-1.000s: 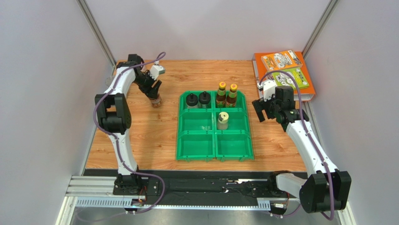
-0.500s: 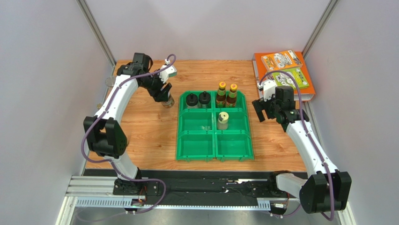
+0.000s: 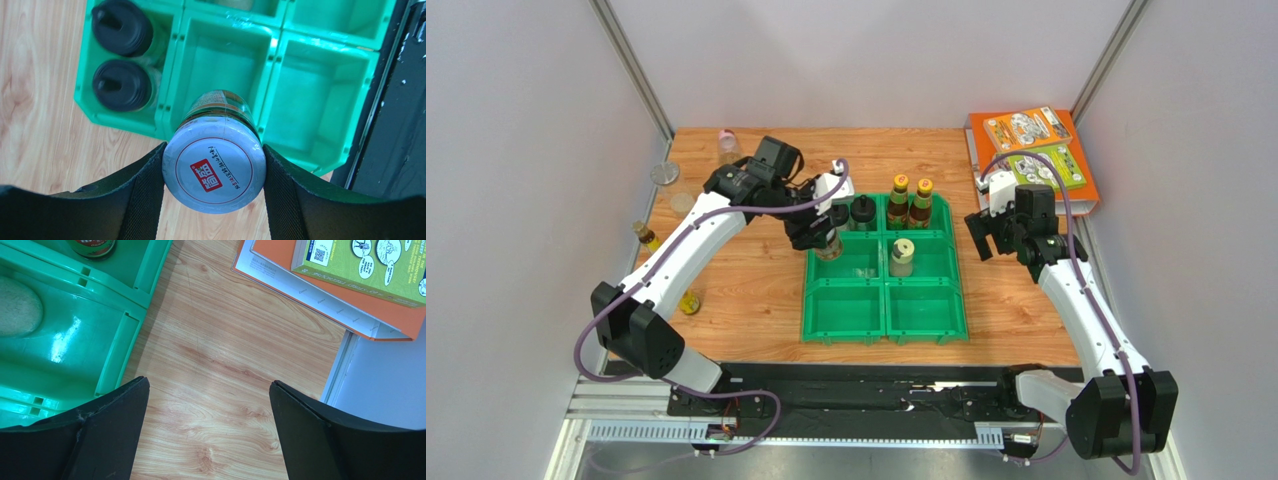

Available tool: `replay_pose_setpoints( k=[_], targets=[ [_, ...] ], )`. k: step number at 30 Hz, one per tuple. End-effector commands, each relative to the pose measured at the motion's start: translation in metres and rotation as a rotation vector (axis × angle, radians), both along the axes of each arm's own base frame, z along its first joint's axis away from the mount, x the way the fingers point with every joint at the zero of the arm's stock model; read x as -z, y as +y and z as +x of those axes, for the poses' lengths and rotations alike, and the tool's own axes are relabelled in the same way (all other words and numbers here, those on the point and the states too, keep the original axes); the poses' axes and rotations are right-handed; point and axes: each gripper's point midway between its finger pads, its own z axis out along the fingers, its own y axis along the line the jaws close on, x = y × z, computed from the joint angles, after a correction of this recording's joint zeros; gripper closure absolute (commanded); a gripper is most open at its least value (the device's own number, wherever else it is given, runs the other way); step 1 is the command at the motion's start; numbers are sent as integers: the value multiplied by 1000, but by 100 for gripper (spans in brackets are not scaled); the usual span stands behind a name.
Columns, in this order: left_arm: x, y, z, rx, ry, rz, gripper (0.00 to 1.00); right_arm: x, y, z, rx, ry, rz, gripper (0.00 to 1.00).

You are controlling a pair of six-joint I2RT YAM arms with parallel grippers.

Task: Organize the condiment bottles
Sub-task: Place the bottle in the storage box.

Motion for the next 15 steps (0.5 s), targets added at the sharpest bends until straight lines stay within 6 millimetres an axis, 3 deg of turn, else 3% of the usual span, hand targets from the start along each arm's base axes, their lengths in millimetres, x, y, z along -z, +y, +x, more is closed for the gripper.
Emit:
replay_pose_setpoints(
  k=[1, 7, 15],
  targets=[
    [-17, -30, 7, 9, -83, -66, 100, -32, 4, 8, -16, -96, 15, 7],
    [12, -62, 22, 9, -87, -50, 100, -31, 5, 7, -23, -94, 16, 7],
    [50, -88, 40, -3, -68, -16, 100, -32, 6, 7, -30, -95, 20, 7]
  ],
)
